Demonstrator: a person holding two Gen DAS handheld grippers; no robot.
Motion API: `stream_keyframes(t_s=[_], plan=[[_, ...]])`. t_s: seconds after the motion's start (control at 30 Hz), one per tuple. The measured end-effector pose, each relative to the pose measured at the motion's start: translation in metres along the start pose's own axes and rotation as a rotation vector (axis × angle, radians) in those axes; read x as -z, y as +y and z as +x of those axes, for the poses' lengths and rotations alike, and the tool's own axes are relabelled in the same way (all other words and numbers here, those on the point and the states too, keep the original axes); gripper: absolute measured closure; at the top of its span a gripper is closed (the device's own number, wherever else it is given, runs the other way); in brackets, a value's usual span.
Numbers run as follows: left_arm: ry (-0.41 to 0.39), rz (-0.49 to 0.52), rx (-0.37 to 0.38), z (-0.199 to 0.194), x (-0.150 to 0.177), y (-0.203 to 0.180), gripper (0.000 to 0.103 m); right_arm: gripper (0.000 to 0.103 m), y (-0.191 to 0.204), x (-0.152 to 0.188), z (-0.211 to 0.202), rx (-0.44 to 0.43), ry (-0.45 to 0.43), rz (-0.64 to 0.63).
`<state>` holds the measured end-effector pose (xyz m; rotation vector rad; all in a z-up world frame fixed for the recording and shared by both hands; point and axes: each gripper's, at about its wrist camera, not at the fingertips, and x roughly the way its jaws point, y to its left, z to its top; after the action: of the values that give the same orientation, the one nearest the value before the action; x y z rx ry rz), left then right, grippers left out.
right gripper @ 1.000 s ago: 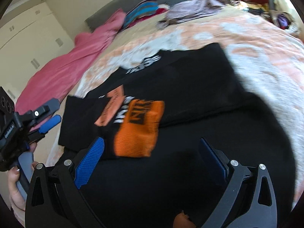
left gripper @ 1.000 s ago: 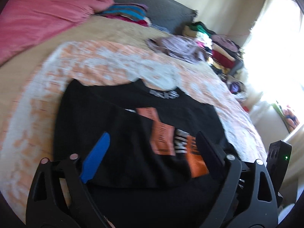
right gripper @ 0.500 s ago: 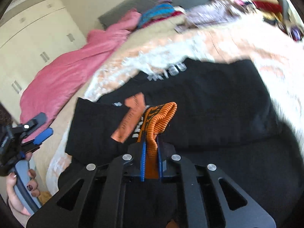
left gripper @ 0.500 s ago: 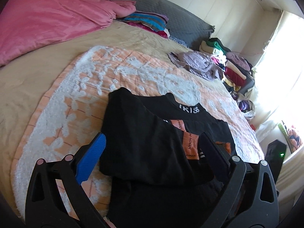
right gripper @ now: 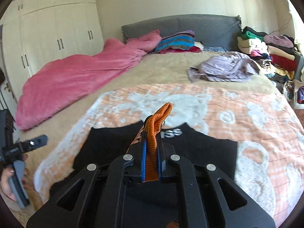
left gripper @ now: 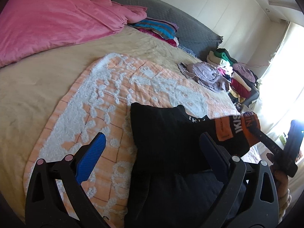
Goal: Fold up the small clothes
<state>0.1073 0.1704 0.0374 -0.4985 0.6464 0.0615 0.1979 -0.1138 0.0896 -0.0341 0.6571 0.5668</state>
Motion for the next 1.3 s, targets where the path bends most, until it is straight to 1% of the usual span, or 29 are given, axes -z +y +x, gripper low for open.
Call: stream_keyframes(t_s=[0.1,0.23,0.43,0.6,0.77,0.83,0.87,0.93,0.97,1.03,1.07,1.1,1.13,1.2,1.3], plan=[[0.01,0.009,-0.006,0.004,0.0,-0.002,0.011,0.095,-0.019,0.014,0.001,0.035,0.021,0.019],[0.029,0.042,-0.012,0.013,0.002,-0.01,0.011,0.095,-0.035,0.034,0.004,0.056,0.041,0.05],[0.066,0.105,-0.021,0.031,0.01,-0.029,0.011,0.095,-0.046,0.057,0.01,0.087,0.068,0.069],[0.09,0.16,-0.029,0.048,0.015,-0.046,0.012,0.095,-0.048,0.067,0.014,0.097,0.092,0.073],[0.117,0.212,-0.024,0.061,0.019,-0.058,0.021,0.093,-0.049,0.073,0.014,0.103,0.107,0.077],[0.133,0.226,-0.012,0.066,0.021,-0.062,0.031,0.091,-0.05,0.075,0.014,0.117,0.113,0.074],[0.139,0.228,-0.01,0.068,0.022,-0.062,0.034,0.09,-0.051,0.076,0.014,0.128,0.115,0.072],[0.156,0.239,-0.002,0.072,0.023,-0.063,0.046,0.087,-0.053,0.079,0.011,0.177,0.12,0.075],[0.161,0.245,0.0,0.073,0.024,-0.063,0.05,0.087,-0.055,0.08,0.008,0.189,0.119,0.079],[0.171,0.248,0.003,0.076,0.025,-0.062,0.063,0.077,-0.055,0.082,0.003,0.2,0.107,0.087],[0.178,0.246,0.012,0.078,0.025,-0.062,0.067,0.074,-0.054,0.082,0.002,0.2,0.106,0.085],[0.185,0.246,0.017,0.08,0.025,-0.063,0.075,0.073,-0.052,0.082,0.003,0.196,0.111,0.076],[0.198,0.253,0.027,0.084,0.026,-0.065,0.079,0.073,-0.05,0.083,0.004,0.193,0.114,0.067],[0.225,0.262,0.024,0.091,0.028,-0.065,0.08,0.073,-0.042,0.083,0.007,0.182,0.128,0.048],[0.299,0.268,-0.034,0.109,0.039,-0.055,0.08,0.068,-0.029,0.08,0.014,0.155,0.149,0.019]])
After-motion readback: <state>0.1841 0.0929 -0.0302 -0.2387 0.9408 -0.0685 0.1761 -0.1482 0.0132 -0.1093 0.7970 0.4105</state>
